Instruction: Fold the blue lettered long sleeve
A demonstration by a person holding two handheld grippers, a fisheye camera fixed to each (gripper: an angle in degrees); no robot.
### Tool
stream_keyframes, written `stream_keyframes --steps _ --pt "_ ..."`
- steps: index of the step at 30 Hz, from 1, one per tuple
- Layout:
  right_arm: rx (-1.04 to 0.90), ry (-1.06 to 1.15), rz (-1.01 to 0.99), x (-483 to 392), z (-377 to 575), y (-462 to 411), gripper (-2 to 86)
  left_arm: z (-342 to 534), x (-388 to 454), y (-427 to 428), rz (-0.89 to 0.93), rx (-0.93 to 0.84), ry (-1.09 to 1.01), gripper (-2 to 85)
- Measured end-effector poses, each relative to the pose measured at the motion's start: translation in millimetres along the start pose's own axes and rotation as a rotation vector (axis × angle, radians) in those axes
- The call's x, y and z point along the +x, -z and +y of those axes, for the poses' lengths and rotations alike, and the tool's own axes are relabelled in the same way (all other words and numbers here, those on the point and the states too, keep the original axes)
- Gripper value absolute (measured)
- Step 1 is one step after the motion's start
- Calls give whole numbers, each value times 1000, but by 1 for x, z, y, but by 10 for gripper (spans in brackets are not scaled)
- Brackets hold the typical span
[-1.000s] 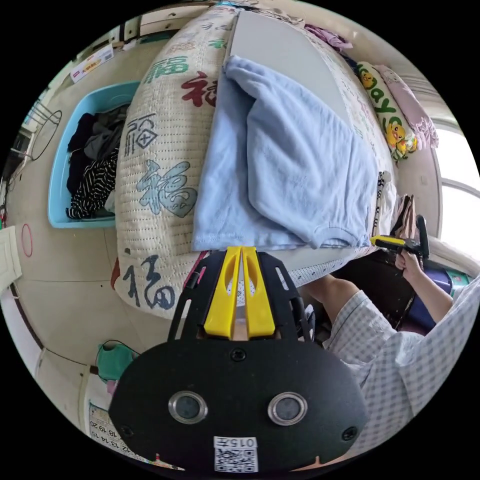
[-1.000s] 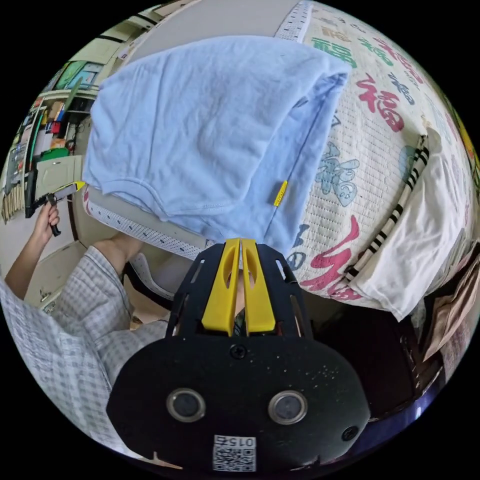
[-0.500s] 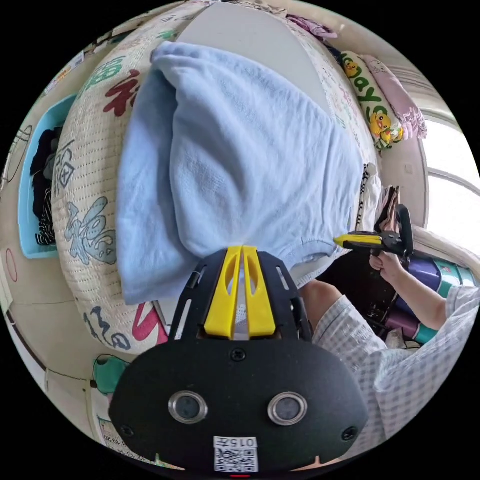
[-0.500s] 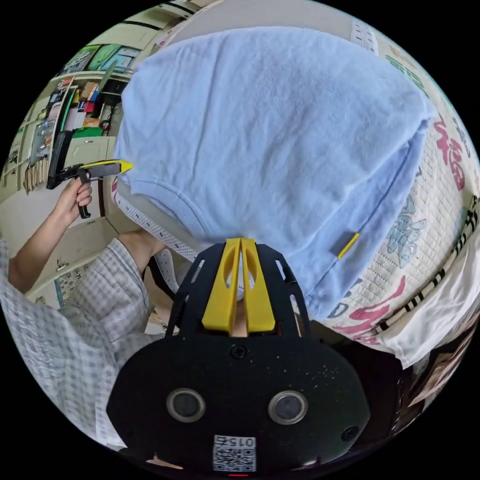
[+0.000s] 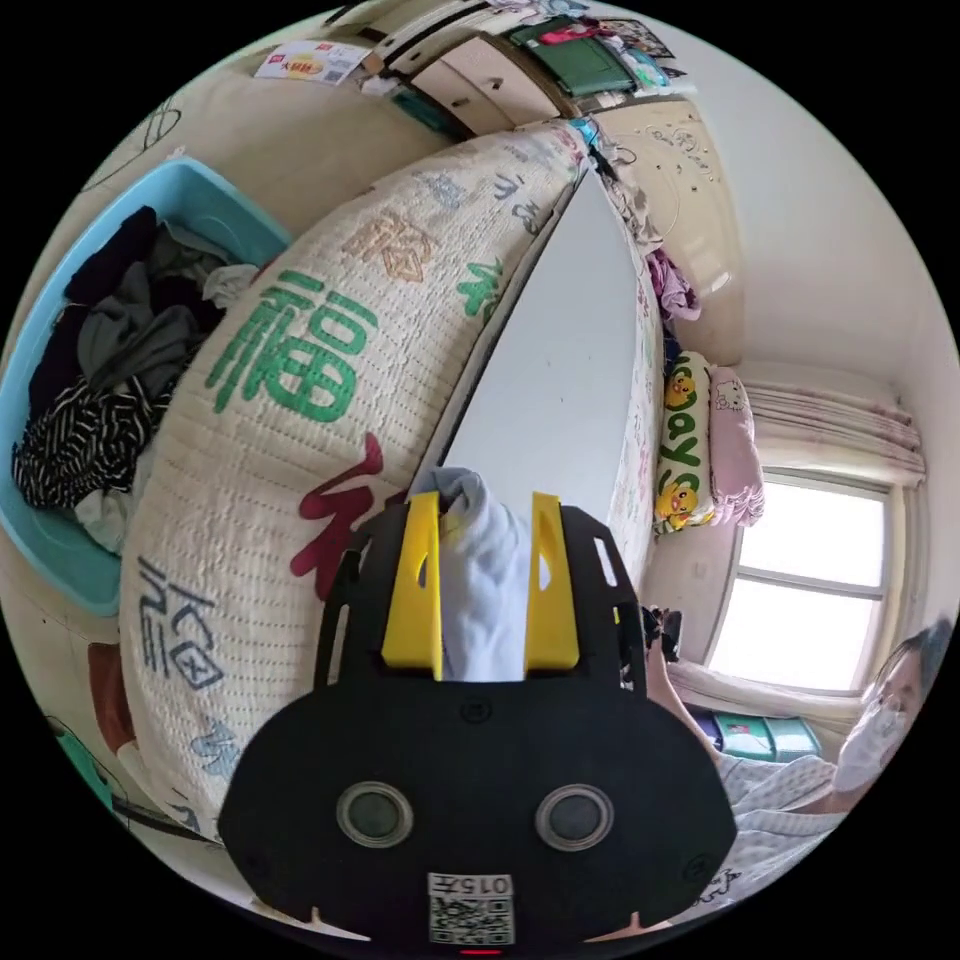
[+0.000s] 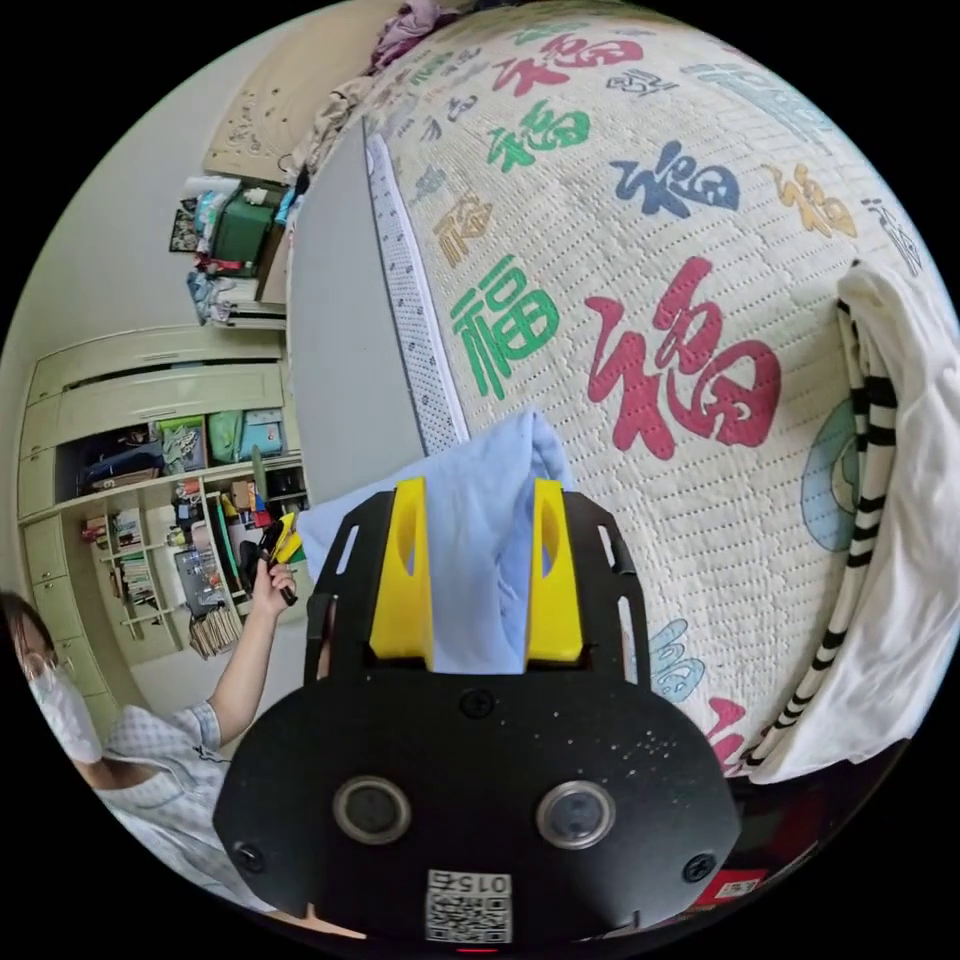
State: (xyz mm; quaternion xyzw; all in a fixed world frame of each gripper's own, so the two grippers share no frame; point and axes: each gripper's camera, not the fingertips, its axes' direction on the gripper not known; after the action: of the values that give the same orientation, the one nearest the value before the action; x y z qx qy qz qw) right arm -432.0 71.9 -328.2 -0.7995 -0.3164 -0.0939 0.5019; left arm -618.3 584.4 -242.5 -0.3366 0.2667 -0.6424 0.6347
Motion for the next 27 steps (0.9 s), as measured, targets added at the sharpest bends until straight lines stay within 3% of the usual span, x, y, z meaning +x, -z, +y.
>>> stream_keyframes --steps 4,11,16,19,23,25,26,27 --pt "34 -4 100 -20 11 -3 56 3 4 4 -12 47 4 15" --pt "-23 36 317 -56 27 -27 56 26 11 -12 -139 122 21 6" --pt "56 97 256 -63 96 1 68 47 47 -19 -218 133 -57 22" --pt "212 220 306 -75 183 45 70 80 115 -13 -421 209 -312 38" --pt "622 287 923 -116 338 78 75 156 233 -46 -534 315 -817 90" --pt "630 208 970 -110 377 77 77 184 264 -81 -476 403 -912 109" --pt "521 144 888 -98 390 74 81 194 275 -112 -384 406 -882 103" --pt "462 105 827 -90 395 73 85 193 289 -151 -292 272 -907 93"
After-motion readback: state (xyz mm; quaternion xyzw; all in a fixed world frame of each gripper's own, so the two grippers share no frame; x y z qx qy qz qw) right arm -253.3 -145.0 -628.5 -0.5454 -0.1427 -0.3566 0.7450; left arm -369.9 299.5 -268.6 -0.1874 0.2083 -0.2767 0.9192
